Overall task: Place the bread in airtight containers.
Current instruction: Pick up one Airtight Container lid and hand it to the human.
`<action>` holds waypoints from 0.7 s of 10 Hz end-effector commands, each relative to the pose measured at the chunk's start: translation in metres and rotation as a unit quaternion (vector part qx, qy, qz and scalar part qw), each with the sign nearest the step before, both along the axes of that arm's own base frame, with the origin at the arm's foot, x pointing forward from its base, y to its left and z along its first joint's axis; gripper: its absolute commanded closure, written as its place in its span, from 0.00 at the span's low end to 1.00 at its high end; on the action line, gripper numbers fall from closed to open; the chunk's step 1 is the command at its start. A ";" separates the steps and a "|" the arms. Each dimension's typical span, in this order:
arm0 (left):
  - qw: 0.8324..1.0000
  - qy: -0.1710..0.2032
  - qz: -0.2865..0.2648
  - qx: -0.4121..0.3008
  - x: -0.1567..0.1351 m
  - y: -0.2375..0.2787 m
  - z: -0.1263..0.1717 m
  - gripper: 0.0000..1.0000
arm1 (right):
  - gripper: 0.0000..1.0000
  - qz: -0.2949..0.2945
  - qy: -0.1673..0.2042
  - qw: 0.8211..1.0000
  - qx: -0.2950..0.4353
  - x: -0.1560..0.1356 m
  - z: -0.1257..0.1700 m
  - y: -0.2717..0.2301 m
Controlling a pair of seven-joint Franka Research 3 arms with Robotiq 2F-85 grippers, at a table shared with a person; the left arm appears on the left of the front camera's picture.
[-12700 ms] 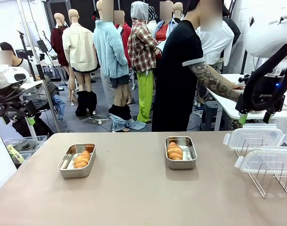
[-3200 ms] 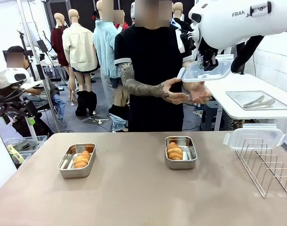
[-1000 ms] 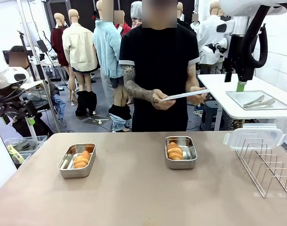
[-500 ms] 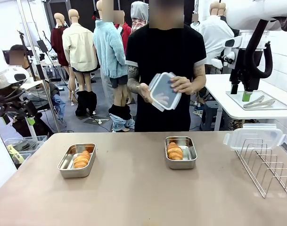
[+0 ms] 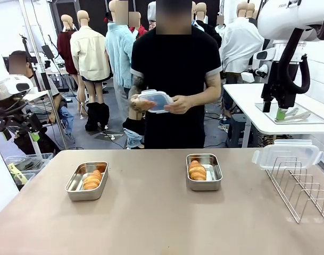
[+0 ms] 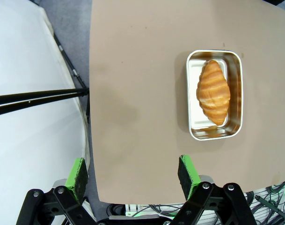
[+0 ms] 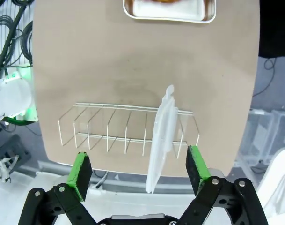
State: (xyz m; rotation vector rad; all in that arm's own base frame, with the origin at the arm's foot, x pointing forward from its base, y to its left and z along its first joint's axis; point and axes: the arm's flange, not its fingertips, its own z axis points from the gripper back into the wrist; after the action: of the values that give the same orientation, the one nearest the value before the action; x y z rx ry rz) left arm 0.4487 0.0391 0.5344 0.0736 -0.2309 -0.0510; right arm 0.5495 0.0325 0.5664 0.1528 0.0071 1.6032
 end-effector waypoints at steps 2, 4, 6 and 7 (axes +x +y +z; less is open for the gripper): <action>1.000 -0.003 0.010 0.010 0.000 0.001 0.001 0.00 | 0.00 -0.002 -0.002 1.000 0.000 0.000 0.002 0.000; 1.000 -0.003 0.010 0.010 0.000 0.001 0.001 0.00 | 0.00 -0.002 -0.002 1.000 0.000 0.000 0.002 0.000; 1.000 -0.003 0.010 0.010 0.000 0.001 0.001 0.00 | 0.00 -0.002 -0.002 1.000 0.000 0.000 0.002 0.000; 1.000 -0.003 0.010 0.010 0.000 0.001 0.001 0.00 | 0.00 -0.002 -0.002 1.000 0.000 0.000 0.002 0.000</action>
State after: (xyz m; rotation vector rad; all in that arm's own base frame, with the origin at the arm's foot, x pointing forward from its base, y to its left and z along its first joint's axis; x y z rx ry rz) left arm 0.4487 0.0391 0.5344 0.0736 -0.2309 -0.0510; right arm 0.5496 0.0323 0.5677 0.1507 0.0049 1.6030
